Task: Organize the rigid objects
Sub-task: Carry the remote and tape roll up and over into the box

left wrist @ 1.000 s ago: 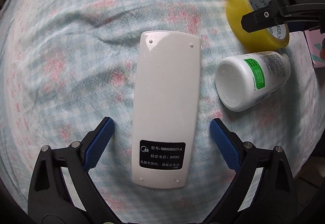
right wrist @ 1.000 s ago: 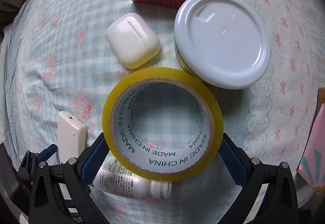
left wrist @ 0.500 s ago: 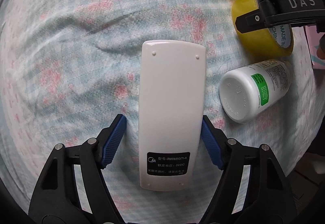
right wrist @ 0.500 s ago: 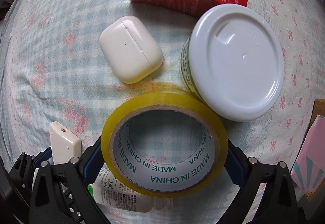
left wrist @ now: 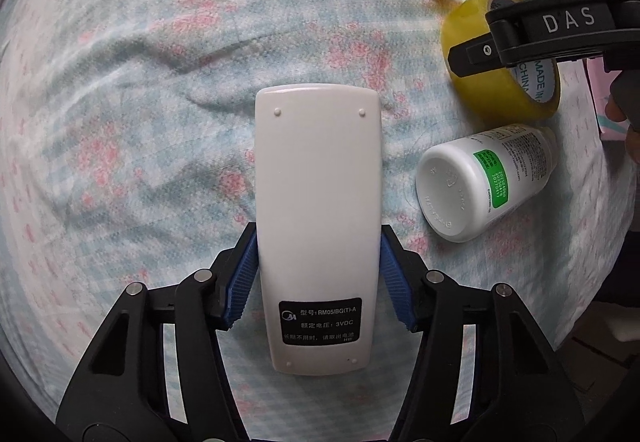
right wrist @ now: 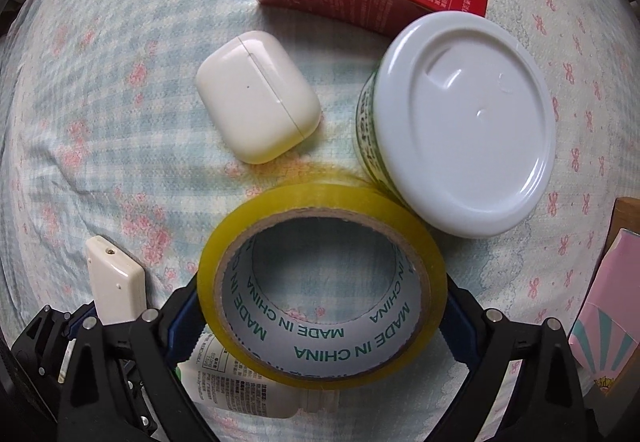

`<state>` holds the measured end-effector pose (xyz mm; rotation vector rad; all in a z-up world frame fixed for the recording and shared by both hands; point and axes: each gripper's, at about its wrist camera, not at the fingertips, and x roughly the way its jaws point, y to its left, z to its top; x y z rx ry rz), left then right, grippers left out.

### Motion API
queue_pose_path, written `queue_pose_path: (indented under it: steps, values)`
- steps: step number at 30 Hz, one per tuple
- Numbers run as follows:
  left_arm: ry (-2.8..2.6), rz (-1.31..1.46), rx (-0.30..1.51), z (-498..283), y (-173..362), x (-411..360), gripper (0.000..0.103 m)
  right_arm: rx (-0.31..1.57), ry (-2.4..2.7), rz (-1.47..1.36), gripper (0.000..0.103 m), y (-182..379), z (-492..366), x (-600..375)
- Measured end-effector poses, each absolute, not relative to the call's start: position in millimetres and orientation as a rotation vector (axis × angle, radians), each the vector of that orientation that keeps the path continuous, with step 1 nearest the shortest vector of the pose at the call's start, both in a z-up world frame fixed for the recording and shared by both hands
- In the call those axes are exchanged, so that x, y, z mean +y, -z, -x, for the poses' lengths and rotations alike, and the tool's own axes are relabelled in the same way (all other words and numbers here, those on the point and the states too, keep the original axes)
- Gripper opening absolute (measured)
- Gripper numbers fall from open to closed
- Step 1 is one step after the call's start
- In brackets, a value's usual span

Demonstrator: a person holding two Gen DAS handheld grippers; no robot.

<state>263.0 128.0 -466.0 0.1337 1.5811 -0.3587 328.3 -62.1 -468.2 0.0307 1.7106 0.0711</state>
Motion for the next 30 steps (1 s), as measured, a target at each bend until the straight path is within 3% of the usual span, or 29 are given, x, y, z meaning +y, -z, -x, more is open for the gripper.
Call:
queue_pose_path:
  steps: [14,22,30]
  values:
    - [0.313,0.066,1.495,-252.3,412.3,181.9,0.054,1.597,-0.124,0.024,0.096,410.0,-319.0,-29.5]
    - [0.328,0.078,1.427,-235.0,347.7,194.0,0.054,1.509,-0.159,-0.037,0.096,336.6,-302.3,-27.5]
    - [0.378,0.039,1.330,-230.1,280.7,141.5,0.054,1.383,-0.178,-0.174,0.096,251.9,-267.3,-77.9]
